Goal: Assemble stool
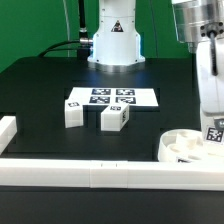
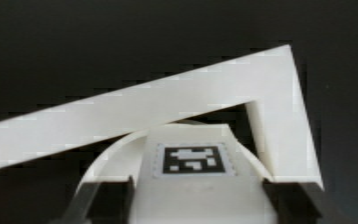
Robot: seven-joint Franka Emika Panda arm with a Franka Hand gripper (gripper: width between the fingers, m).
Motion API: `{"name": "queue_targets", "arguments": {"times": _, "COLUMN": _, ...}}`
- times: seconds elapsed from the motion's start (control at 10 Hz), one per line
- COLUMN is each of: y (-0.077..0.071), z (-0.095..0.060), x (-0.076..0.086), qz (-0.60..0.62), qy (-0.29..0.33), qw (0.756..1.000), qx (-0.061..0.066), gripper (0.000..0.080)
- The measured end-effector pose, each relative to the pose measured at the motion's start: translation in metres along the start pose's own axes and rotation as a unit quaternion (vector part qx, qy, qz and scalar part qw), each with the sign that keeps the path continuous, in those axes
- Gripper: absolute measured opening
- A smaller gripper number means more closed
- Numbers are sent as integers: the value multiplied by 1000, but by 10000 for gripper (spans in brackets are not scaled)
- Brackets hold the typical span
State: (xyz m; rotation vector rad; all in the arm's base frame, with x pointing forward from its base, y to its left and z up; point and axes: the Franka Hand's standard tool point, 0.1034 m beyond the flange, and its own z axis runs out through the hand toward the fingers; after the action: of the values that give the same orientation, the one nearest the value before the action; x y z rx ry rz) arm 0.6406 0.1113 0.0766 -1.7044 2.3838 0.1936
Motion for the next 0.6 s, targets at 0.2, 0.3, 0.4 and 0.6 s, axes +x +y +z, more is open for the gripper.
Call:
{"name": "queue_targets", "arguments": {"times": 0.2, "y": -1, "z": 0, "x": 0, "qz": 30, "qy": -2, "qw": 1000, "qx": 2, "gripper": 340}}
{"name": "queue_targets", "arguments": {"times": 0.3, "y": 0, "z": 0, "x": -2, "qz": 33, "qy": -5, "qw": 999, "qx": 1, "gripper": 340}}
{"name": "queue_targets", "arguments": {"times": 0.4, "y": 0, "z": 0, "x": -2, "qz": 23, "qy": -5, "qw": 1000, "qx": 1, "gripper": 518}}
{"name": "queue_targets", "arguments": {"times": 0.6, "y": -1, "z": -3, "x": -4, "qz": 8, "qy": -7, "qw": 1000, "qx": 3, "gripper": 622}}
